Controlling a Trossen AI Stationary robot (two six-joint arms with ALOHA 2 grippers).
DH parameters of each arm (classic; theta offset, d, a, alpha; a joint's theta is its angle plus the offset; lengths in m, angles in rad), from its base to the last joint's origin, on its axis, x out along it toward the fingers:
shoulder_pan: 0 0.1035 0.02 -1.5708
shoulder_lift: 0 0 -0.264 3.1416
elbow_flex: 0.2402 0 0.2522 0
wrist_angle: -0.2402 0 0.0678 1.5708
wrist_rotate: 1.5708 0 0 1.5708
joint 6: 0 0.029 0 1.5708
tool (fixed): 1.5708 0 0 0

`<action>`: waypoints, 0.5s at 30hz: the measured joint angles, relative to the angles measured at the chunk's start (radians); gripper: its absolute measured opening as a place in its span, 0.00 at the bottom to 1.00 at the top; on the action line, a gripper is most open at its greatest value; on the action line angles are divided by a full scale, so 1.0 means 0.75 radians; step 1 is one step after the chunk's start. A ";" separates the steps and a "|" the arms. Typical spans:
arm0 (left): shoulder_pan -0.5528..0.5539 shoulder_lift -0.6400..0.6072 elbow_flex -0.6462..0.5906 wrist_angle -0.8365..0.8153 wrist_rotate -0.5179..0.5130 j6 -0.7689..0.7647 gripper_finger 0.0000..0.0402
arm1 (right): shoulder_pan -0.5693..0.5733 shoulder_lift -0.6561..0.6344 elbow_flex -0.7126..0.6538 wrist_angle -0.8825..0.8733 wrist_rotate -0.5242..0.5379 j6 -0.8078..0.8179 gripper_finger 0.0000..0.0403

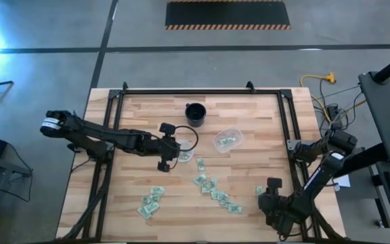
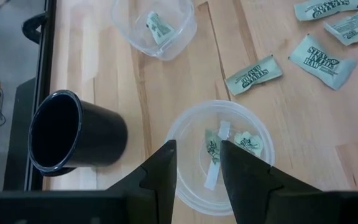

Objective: Pick and place Stevia / Truvia into bins
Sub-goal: Put the green stevia packet into the right transparent container

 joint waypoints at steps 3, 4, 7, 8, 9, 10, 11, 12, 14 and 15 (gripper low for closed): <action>0.000 0.000 0.000 0.001 0.000 0.000 0.27 | 0.000 0.018 0.000 0.001 -0.013 -0.001 0.43; 0.000 0.000 0.000 0.001 0.000 0.000 0.27 | -0.001 0.023 0.000 0.001 -0.016 0.001 0.43; 0.000 0.000 0.000 0.002 0.001 -0.001 0.27 | -0.001 0.027 0.001 0.003 -0.022 0.005 0.42; 0.000 0.000 0.000 0.002 0.001 -0.001 0.27 | -0.003 0.027 0.000 0.005 -0.021 0.006 0.41; 0.000 0.000 0.000 0.003 0.001 -0.001 0.27 | -0.007 0.027 -0.001 0.005 -0.022 0.006 0.41; 0.000 0.000 0.000 0.005 0.002 -0.001 0.27 | -0.011 0.027 -0.001 0.005 -0.025 0.006 0.40; 0.000 0.000 0.000 0.007 0.003 -0.001 0.27 | -0.015 0.027 -0.001 0.006 -0.028 0.005 0.39; 0.000 0.000 -0.001 0.012 0.004 -0.001 0.27 | -0.019 0.027 -0.003 0.008 -0.029 0.004 0.38; 0.000 0.000 -0.003 0.018 0.004 -0.001 0.27 | -0.027 0.026 -0.006 0.013 -0.033 0.002 0.37; 0.000 0.000 -0.004 0.017 0.004 -0.001 0.27 | -0.031 0.026 -0.008 0.016 -0.038 0.002 0.36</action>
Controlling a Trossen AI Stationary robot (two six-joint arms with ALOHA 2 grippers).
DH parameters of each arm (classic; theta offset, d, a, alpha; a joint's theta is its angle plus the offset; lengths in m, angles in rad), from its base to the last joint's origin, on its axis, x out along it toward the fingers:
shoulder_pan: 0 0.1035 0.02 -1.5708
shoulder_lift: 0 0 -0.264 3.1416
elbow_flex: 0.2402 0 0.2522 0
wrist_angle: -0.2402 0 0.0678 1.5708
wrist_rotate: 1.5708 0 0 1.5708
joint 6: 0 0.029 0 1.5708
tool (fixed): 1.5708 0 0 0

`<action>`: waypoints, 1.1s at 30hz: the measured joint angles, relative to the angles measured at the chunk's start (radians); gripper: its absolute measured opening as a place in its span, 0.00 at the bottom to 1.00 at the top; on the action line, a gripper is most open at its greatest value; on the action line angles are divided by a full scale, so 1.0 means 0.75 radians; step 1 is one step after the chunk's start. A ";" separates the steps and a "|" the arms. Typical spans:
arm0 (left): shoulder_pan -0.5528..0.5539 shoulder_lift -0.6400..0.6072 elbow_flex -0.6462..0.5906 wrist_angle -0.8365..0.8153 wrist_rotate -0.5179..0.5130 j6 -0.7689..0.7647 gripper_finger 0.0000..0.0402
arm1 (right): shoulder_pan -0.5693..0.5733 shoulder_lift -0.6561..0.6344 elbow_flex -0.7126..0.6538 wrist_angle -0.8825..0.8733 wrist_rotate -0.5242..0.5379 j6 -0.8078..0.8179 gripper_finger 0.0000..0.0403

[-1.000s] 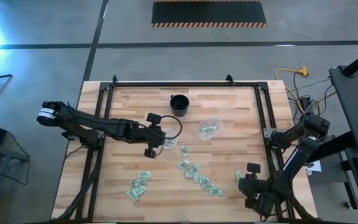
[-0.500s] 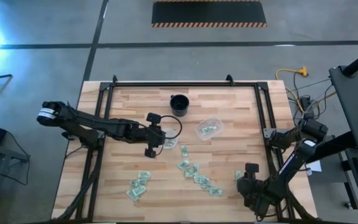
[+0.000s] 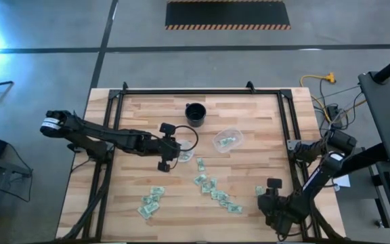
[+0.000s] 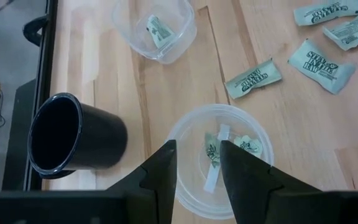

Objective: Pick and place Stevia / Truvia into bins
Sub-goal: Put the green stevia packet into the right transparent container

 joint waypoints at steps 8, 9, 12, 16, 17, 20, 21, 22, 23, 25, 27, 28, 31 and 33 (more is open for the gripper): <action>0.000 0.000 -0.007 -0.001 0.000 -0.001 0.27 | -0.010 -0.003 -0.023 0.011 -0.020 0.015 0.30; 0.000 0.000 -0.007 -0.002 0.000 -0.001 0.27 | -0.013 -0.003 -0.024 0.011 -0.019 0.015 0.29; 0.000 0.000 -0.007 -0.001 0.000 -0.001 0.27 | -0.021 -0.003 -0.030 0.011 -0.024 0.013 0.29; 0.000 0.000 -0.009 0.001 0.000 -0.001 0.27 | -0.027 -0.003 -0.041 0.017 -0.027 0.014 0.29; 0.000 0.000 -0.009 0.001 0.000 -0.001 0.27 | -0.028 -0.003 -0.043 0.018 -0.027 0.014 0.29; 0.000 0.000 -0.009 0.004 0.000 -0.001 0.27 | -0.028 -0.004 -0.049 0.026 -0.027 0.014 0.29; 0.000 0.000 -0.009 0.003 0.000 -0.001 0.27 | -0.028 -0.004 -0.049 0.027 -0.028 0.014 0.28; 0.000 0.000 -0.009 0.005 0.000 -0.001 0.27 | -0.028 -0.004 -0.051 0.030 -0.028 0.014 0.27; 0.000 0.000 -0.009 0.006 0.000 -0.001 0.27 | -0.028 -0.004 -0.052 0.033 -0.029 0.014 0.27; 0.000 0.000 -0.009 0.006 0.000 -0.001 0.27 | -0.028 -0.004 -0.054 0.038 -0.031 0.015 0.25; 0.000 0.000 -0.009 0.006 0.000 -0.001 0.27 | -0.028 -0.004 -0.055 0.044 -0.043 0.015 0.22; 0.000 0.000 -0.009 0.006 0.000 -0.001 0.27 | -0.028 -0.003 -0.055 0.046 -0.046 0.015 0.20; 0.000 0.000 -0.009 0.006 0.000 -0.002 0.27 | -0.028 -0.003 -0.055 0.052 -0.049 0.015 0.15; -0.001 0.000 -0.009 0.006 0.000 -0.002 0.27 | -0.028 -0.003 -0.055 0.051 -0.050 0.015 0.12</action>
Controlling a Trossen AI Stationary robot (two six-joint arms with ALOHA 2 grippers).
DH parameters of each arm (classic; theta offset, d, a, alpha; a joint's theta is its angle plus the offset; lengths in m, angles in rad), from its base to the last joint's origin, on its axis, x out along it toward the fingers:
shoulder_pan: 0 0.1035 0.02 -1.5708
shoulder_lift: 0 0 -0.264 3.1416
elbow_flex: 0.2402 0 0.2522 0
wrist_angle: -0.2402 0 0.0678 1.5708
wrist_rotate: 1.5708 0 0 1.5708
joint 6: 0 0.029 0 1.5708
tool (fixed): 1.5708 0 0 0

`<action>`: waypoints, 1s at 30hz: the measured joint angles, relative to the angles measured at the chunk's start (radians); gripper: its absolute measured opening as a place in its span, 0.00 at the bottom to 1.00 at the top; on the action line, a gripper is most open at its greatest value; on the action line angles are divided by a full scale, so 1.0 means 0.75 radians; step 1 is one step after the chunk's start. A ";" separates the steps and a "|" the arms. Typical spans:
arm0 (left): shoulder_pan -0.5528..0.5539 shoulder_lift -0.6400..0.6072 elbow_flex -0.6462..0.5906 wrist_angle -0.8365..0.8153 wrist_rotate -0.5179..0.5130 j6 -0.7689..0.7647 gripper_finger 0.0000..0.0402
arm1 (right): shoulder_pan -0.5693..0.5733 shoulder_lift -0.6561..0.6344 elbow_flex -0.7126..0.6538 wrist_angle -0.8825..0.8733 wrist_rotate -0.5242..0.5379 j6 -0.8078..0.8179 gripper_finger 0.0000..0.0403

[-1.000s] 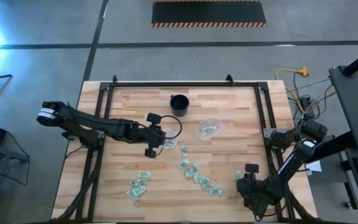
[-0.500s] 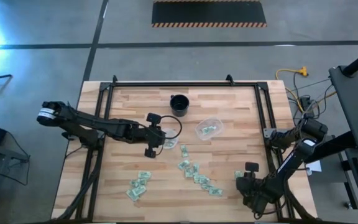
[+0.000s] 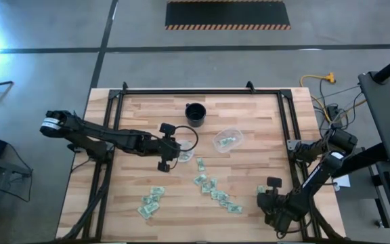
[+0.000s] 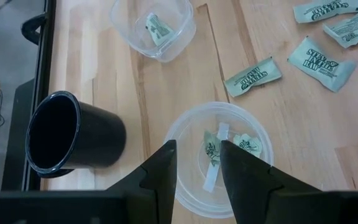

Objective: Pick and place Stevia / Truvia into bins
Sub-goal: Put the green stevia packet into the right transparent container

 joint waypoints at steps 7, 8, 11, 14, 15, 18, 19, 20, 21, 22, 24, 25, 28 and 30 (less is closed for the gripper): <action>0.000 0.000 0.000 0.000 0.000 0.000 0.27 | 0.000 0.001 -0.001 -0.002 -0.002 -0.005 0.03; 0.000 0.000 0.000 0.000 0.000 0.000 0.27 | 0.000 0.001 -0.001 -0.003 -0.002 -0.005 0.02; 0.000 0.000 0.000 0.000 0.000 0.000 0.27 | 0.000 -0.004 -0.001 -0.007 0.015 -0.006 0.02; 0.000 0.000 -0.001 0.000 0.000 0.000 0.27 | 0.001 -0.026 -0.001 -0.016 0.049 -0.006 0.02; 0.000 0.000 -0.001 0.000 0.000 0.000 0.27 | 0.001 -0.034 -0.004 -0.019 0.061 -0.005 0.02; 0.000 0.000 -0.001 0.000 0.000 0.001 0.27 | -0.003 -0.058 -0.011 -0.067 0.089 -0.004 0.02; 0.000 0.000 -0.001 0.000 0.000 0.001 0.27 | -0.003 -0.067 -0.009 -0.068 0.098 -0.004 0.02; 0.000 0.000 -0.001 0.000 0.000 0.001 0.27 | -0.003 -0.077 -0.007 -0.072 0.111 -0.004 0.02; 0.000 0.000 -0.001 0.000 0.000 0.001 0.27 | -0.001 -0.084 -0.007 -0.078 0.121 -0.004 0.02; 0.000 0.000 -0.001 0.000 0.000 0.001 0.27 | -0.001 -0.088 -0.007 -0.085 0.134 -0.005 0.02; 0.000 0.000 -0.001 0.000 0.000 0.001 0.27 | -0.006 -0.103 -0.007 -0.081 0.170 -0.011 0.02; 0.000 0.000 -0.001 0.000 0.000 0.002 0.27 | -0.010 -0.112 -0.005 -0.085 0.190 -0.014 0.02; 0.000 0.000 -0.001 0.000 0.000 0.003 0.27 | -0.017 -0.135 -0.005 -0.115 0.247 -0.016 0.02; 0.000 0.000 0.000 0.000 0.000 0.004 0.27 | -0.022 -0.153 -0.003 -0.128 0.285 -0.031 0.02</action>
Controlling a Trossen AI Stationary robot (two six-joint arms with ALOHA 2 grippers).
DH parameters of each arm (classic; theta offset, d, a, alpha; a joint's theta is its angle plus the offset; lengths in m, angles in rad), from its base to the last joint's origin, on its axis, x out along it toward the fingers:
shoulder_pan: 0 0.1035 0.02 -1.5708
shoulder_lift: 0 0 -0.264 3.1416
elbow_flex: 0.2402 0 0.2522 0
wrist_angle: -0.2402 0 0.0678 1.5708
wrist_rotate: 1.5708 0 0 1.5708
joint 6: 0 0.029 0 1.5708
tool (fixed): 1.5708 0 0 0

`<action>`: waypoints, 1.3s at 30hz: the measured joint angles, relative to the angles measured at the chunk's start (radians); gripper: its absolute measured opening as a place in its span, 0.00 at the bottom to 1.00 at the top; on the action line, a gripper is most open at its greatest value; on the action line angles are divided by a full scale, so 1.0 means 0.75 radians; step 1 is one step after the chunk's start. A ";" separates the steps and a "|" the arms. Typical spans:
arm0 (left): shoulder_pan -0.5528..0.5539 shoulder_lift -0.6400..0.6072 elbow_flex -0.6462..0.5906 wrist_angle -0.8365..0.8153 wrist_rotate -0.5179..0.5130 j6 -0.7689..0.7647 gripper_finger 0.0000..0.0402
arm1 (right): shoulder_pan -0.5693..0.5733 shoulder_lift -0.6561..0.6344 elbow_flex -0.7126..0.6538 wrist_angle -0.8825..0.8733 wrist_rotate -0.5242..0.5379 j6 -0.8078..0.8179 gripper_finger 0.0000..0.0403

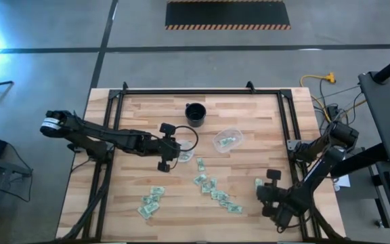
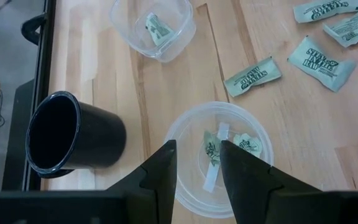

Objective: Pick and place Stevia / Truvia into bins
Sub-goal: Put the green stevia packet into the right transparent container

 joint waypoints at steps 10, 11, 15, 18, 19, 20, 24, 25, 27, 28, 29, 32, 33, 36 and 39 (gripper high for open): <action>0.000 0.000 0.005 0.000 -0.001 0.000 0.27 | -0.075 -0.079 0.003 -0.017 0.006 -0.150 0.02; 0.000 0.000 0.005 -0.001 0.000 0.000 0.27 | -0.081 -0.079 0.003 -0.018 -0.038 -0.155 0.02; 0.000 0.000 0.006 0.000 -0.001 0.001 0.27 | -0.082 -0.079 -0.003 -0.013 -0.118 -0.162 0.04; 0.000 0.000 0.006 0.001 -0.001 0.001 0.27 | -0.083 -0.087 -0.002 -0.008 -0.121 -0.239 0.10; 0.000 0.000 0.006 0.000 -0.001 0.001 0.27 | -0.084 -0.088 0.000 -0.007 -0.122 -0.289 0.13; 0.000 0.000 0.006 0.000 -0.001 0.000 0.27 | -0.086 -0.088 0.000 -0.004 -0.127 -0.351 0.15; 0.000 0.000 0.006 -0.001 -0.001 -0.003 0.27 | -0.111 -0.093 -0.006 0.000 -0.172 -0.521 0.28; 0.000 0.000 0.006 0.000 -0.001 -0.010 0.27 | -0.129 -0.093 -0.011 -0.001 -0.190 -0.530 0.31; 0.000 0.000 0.008 0.000 -0.001 -0.030 0.27 | -0.169 -0.092 -0.020 0.004 -0.205 -0.532 0.37; 0.000 0.000 0.007 0.000 -0.001 -0.033 0.27 | -0.189 -0.093 -0.025 0.021 -0.207 -0.532 0.40; 0.000 0.000 0.007 0.000 -0.001 -0.034 0.27 | -0.207 -0.094 -0.031 0.048 -0.210 -0.533 0.43; 0.000 0.000 0.007 0.000 -0.001 -0.034 0.27 | -0.259 -0.102 -0.040 0.117 -0.244 -0.548 0.51; 0.000 0.000 0.007 0.000 0.000 -0.034 0.27 | -0.273 -0.103 -0.041 0.124 -0.259 -0.553 0.53; 0.000 0.000 0.011 0.000 -0.001 -0.030 0.27 | -0.296 -0.103 -0.058 0.124 -0.290 -0.558 0.58; 0.000 0.000 0.013 0.000 -0.001 -0.030 0.27 | -0.310 -0.115 -0.079 0.136 -0.309 -0.538 0.62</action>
